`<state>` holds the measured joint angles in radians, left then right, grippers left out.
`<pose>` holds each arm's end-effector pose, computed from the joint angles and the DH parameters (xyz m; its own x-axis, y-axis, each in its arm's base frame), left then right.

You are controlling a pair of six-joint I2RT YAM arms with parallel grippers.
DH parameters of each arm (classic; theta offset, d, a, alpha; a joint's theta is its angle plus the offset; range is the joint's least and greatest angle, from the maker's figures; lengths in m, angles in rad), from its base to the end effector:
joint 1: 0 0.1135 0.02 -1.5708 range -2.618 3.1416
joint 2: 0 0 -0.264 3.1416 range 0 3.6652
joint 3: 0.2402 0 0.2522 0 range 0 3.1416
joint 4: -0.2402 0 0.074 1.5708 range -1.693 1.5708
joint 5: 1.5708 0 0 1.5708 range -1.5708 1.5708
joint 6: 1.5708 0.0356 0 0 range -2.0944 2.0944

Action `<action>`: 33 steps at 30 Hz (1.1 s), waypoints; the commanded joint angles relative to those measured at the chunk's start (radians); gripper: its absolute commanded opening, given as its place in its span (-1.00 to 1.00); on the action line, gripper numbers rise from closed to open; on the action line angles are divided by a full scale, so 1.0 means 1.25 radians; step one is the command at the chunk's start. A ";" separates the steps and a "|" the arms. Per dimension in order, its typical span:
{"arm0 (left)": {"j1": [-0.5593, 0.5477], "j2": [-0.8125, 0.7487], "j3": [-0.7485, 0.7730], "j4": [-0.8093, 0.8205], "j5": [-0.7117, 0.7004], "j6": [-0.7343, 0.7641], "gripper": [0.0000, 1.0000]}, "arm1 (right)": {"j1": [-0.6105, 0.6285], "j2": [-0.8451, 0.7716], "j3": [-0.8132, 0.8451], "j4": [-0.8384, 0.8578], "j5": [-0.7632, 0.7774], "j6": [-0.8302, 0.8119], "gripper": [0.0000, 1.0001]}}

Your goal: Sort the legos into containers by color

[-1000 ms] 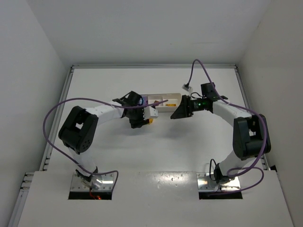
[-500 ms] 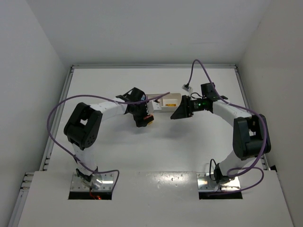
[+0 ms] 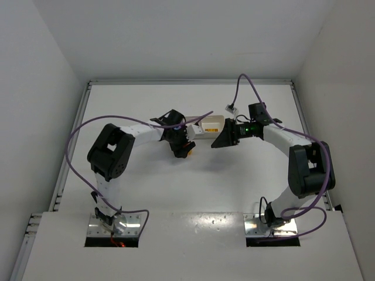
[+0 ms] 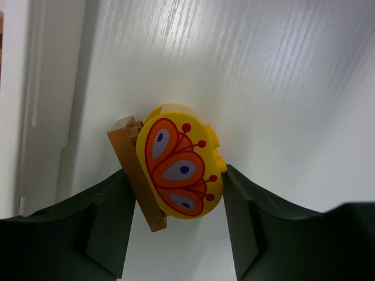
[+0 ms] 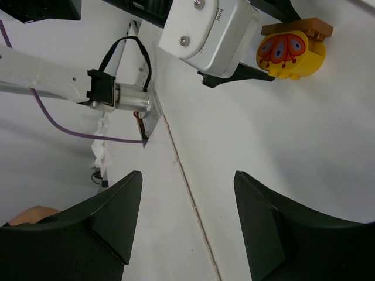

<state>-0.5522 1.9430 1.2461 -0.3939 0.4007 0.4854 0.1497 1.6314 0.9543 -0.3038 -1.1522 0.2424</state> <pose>0.3262 -0.2173 0.1535 -0.3710 0.7332 -0.5699 0.9152 0.3927 -0.0906 0.3054 0.0789 0.1968 -0.9329 -0.0420 -0.3578 -0.3495 0.3464 0.8706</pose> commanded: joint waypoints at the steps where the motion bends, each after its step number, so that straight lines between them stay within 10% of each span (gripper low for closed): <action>1: -0.009 0.004 0.014 0.023 0.016 -0.037 0.22 | -0.003 -0.017 0.023 0.007 -0.003 -0.021 0.30; 13: -0.016 -0.042 -0.057 0.084 0.031 -0.079 -0.40 | -0.011 -0.018 0.015 0.017 0.020 -0.010 0.30; 33: -0.064 -0.314 -0.129 0.154 0.050 -0.183 -0.45 | 0.053 -0.003 -0.038 0.135 -0.037 0.117 0.48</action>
<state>-0.6113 1.5562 1.0328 -0.2291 0.4477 0.2855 0.2001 1.6314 0.8845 -0.1772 -1.1584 0.3798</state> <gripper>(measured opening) 0.576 0.735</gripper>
